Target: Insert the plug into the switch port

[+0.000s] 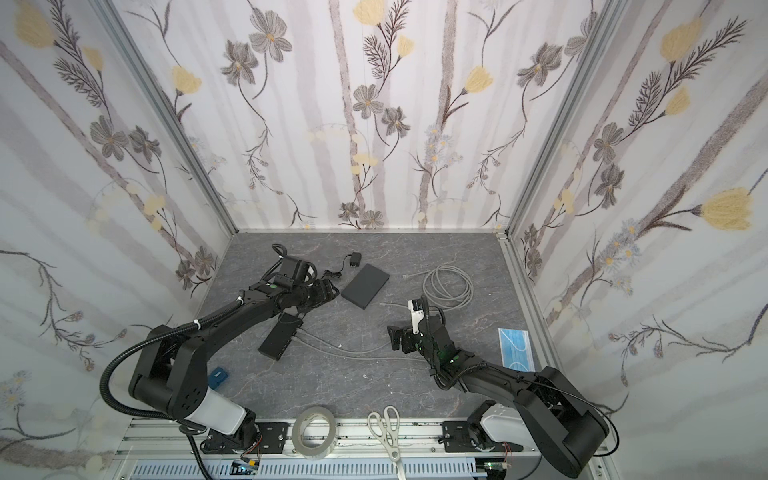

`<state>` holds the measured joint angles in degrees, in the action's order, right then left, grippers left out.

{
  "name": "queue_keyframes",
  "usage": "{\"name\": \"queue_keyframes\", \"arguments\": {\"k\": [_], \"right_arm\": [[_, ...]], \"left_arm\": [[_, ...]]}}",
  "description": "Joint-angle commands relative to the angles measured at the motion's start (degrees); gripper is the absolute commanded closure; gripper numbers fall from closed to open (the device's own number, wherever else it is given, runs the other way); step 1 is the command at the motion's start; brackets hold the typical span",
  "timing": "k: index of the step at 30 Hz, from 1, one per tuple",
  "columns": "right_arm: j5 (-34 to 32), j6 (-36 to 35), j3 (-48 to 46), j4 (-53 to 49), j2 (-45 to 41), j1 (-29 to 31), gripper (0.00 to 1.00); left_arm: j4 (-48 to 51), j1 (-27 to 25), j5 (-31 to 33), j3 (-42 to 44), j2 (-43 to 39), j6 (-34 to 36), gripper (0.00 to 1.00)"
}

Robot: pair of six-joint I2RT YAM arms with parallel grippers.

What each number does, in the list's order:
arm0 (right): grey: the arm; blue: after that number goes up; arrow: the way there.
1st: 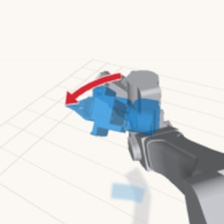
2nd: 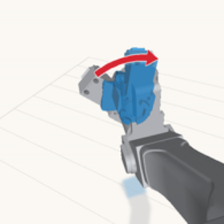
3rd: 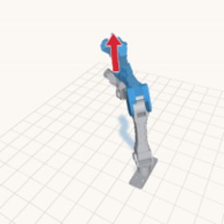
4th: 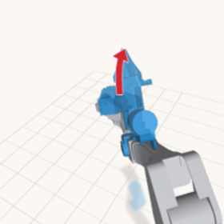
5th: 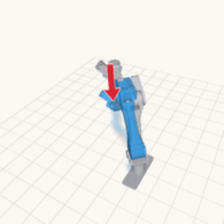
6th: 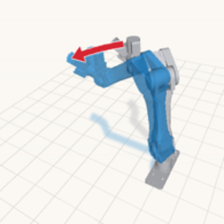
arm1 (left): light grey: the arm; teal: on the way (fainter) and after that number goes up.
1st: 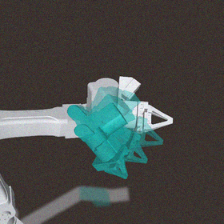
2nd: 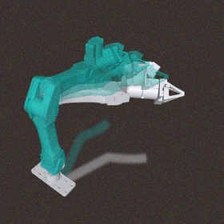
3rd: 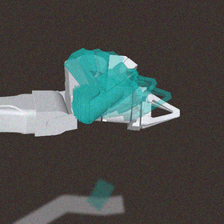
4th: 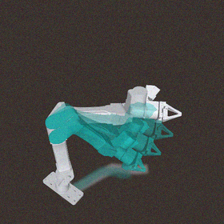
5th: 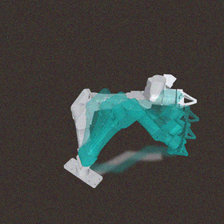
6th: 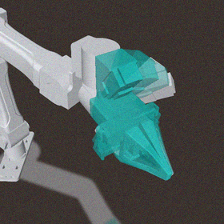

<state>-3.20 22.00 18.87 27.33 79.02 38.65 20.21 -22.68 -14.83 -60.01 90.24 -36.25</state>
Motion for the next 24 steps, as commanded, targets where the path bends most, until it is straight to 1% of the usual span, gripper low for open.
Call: {"name": "queue_keyframes", "arguments": {"k": [1, 5, 8, 10, 12, 16, 17, 19, 21, 23, 24], "right_arm": [[0.3, 1.1, 0.1, 3.2, -0.4, 0.1, 0.00], [2.0, 3.0, -0.4, 4.6, 0.1, 0.4, 0.00], [2.4, 3.1, 0.5, 3.4, -0.5, 0.9, 0.00], [1.1, 2.4, 0.2, 2.8, -2.6, 1.5, 0.00], [-1.4, 1.2, -0.7, 2.4, -5.2, 2.0, 0.00], [-5.6, -1.5, -1.7, 1.5, -8.0, 2.6, 0.02], [-6.8, -2.1, -1.6, 0.8, -8.2, 2.7, 0.02], [-8.8, -2.7, -1.8, -0.2, -8.9, 3.0, 0.03], [-10.4, -3.2, -2.4, 0.0, -9.8, 3.8, 0.05], [-11.5, -3.7, -3.4, 1.0, -10.4, 4.4, 0.05], [-12.2, -3.9, -3.6, 1.3, -10.4, 4.7, 0.05]], "left_arm": [[13.5, 0.1, 0.8, -0.4, 0.3, 5.2, 0.24], [17.5, 0.6, 3.8, 1.9, -3.2, 6.9, 0.24], [16.1, 0.7, 2.9, 4.8, -8.1, 6.5, 0.23], [15.2, 0.8, 2.7, 5.5, -10.5, 6.4, 0.23], [16.1, 1.1, 1.9, 4.2, -11.0, 7.4, 0.23], [24.5, 2.0, 1.4, -3.9, -8.6, 12.4, 0.23], [26.1, 2.2, 1.7, -5.0, -8.7, 13.0, 0.23], [26.2, 2.4, 0.5, -4.6, -11.2, 12.4, 0.23], [23.6, 2.3, -4.4, -2.0, -16.5, 11.3, 0.19], [22.6, 2.2, -7.3, 0.2, -23.1, 8.9, 0.02], [23.0, 2.2, -7.2, 0.9, -26.7, 7.7, 0.00]]}}
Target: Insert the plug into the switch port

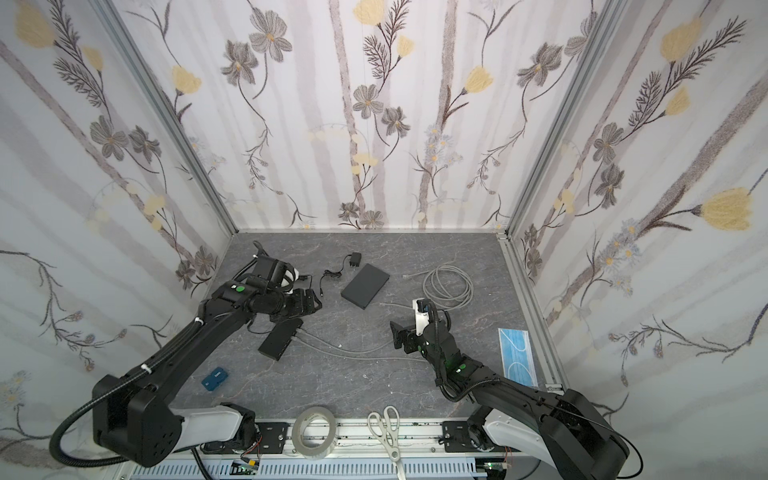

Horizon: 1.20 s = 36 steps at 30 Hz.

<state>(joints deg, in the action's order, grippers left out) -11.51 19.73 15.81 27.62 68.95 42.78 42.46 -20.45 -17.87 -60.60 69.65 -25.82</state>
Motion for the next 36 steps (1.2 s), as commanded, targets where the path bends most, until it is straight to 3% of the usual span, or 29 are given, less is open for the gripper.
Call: {"name": "queue_keyframes", "arguments": {"k": [1, 6, 9, 12, 16, 21, 23, 27, 30, 33, 36], "right_arm": [[-4.3, -1.7, -0.5, 1.1, -0.1, 1.0, 0.05], [-2.8, -1.3, 1.0, 3.5, 5.4, 4.0, 0.09], [0.8, -1.5, 7.5, 0.1, 11.5, 6.7, 0.13], [3.7, -1.6, 14.2, -2.2, 16.3, 7.9, 0.14], [8.7, -1.6, 25.4, -6.4, 25.4, 8.1, 0.16], [13.0, -0.9, 42.3, -14.1, 38.0, 8.1, 0.39], [14.3, -0.7, 48.1, -16.5, 42.8, 8.0, 0.40], [15.2, -1.1, 59.2, -21.8, 52.1, 7.9, 0.40], [15.4, -0.8, 67.1, -25.2, 58.3, 7.8, 0.53], [14.2, 0.9, 73.8, -27.6, 64.0, 7.5, 0.59], [12.5, 3.0, 80.6, -30.1, 69.1, 7.2, 0.58]], "left_arm": [[0.9, 0.0, -3.8, 2.1, -9.4, -3.6, 0.00], [-8.0, -0.1, -1.1, 12.7, -28.1, -12.1, 0.00], [-13.4, 0.0, -0.4, 17.9, -32.7, -14.2, 0.00], [-14.3, 0.0, 0.6, 17.9, -31.5, -12.7, 0.00], [-18.6, 0.0, 6.9, 20.9, -31.4, -11.6, 0.00], [-30.7, 0.1, 12.8, 29.1, -30.4, -14.3, 0.00], [-32.6, 0.1, 13.6, 29.5, -28.3, -13.7, 0.00], [-33.1, 0.1, 13.6, 28.8, -25.1, -11.5, 0.00], [-33.5, 0.1, 15.0, 29.8, -26.2, -10.9, 0.00], [-34.7, 0.2, 16.9, 31.4, -28.0, -10.2, 0.00], [-34.3, 0.3, 17.4, 31.2, -28.6, -8.5, 0.00]]}}
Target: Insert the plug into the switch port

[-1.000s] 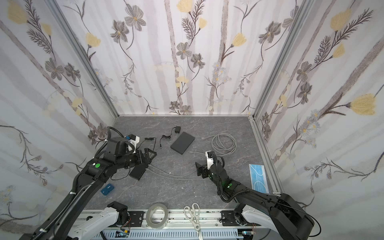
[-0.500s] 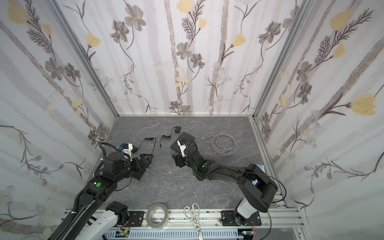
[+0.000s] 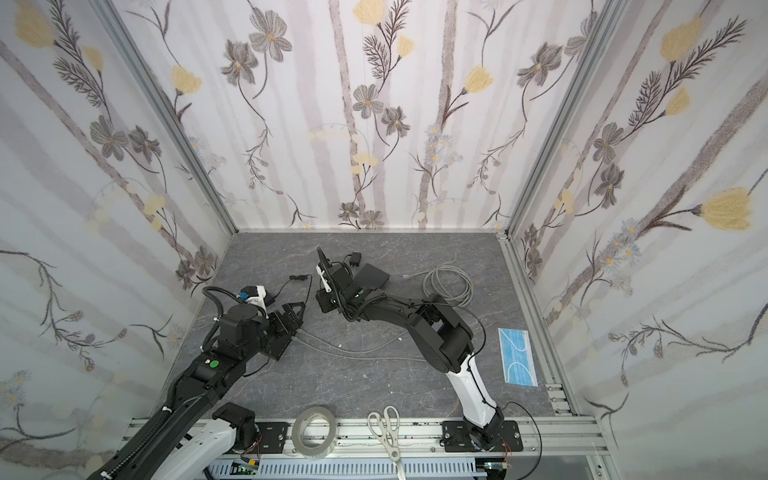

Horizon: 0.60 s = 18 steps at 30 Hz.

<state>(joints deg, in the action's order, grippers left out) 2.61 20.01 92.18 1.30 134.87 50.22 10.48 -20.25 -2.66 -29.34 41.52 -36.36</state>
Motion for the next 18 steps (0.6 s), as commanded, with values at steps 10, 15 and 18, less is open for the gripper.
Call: {"name": "queue_keyframes", "arguments": {"k": [10, 15, 18], "right_arm": [[-8.9, 13.3, 18.9, -8.8, 13.0, -0.4, 0.56], [-10.9, 15.2, 22.3, -11.0, 14.6, -0.2, 0.62], [-9.8, 17.6, 23.9, -13.0, 15.2, -0.2, 0.66]], "left_arm": [[-3.8, 0.1, 0.7, 1.6, -2.4, 0.5, 0.00], [-3.8, 0.2, 0.1, 1.8, -3.0, 0.3, 0.00], [-3.8, 0.2, 0.4, 2.1, -4.3, 0.0, 0.00]]}}
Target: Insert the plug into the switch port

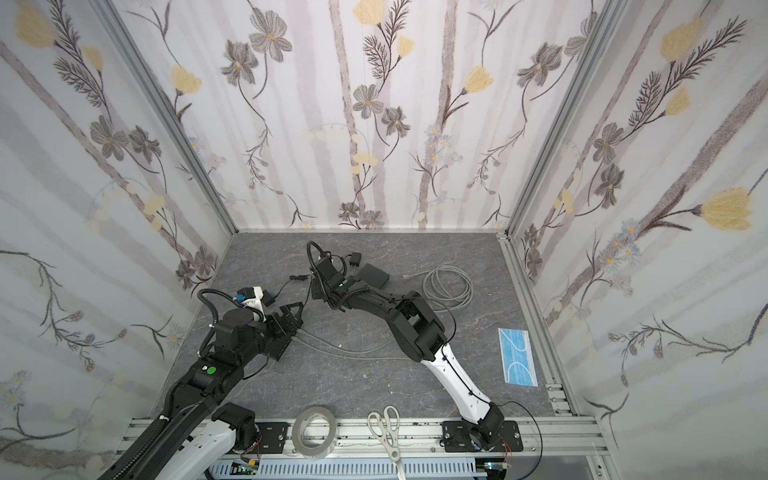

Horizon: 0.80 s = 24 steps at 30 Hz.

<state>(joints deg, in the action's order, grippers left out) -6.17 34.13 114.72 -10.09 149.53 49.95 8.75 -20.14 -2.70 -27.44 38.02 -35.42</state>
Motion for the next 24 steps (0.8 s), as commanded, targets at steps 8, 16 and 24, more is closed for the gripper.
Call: {"name": "queue_keyframes", "arguments": {"k": [8, 16, 24], "right_arm": [[6.2, 15.3, 3.7, -2.7, 2.5, -0.6, 0.60], [6.8, 21.4, 4.4, -2.7, 3.3, -0.7, 0.61], [13.2, 26.6, 4.4, 2.2, 4.8, -1.1, 0.71]], "left_arm": [[-1.8, 0.1, 0.8, 0.3, -2.2, -0.8, 0.00], [-1.7, 0.1, 0.6, 0.4, -2.7, -0.8, 0.00], [-1.7, 0.1, 0.1, 0.4, -3.5, -1.2, 0.00]]}}
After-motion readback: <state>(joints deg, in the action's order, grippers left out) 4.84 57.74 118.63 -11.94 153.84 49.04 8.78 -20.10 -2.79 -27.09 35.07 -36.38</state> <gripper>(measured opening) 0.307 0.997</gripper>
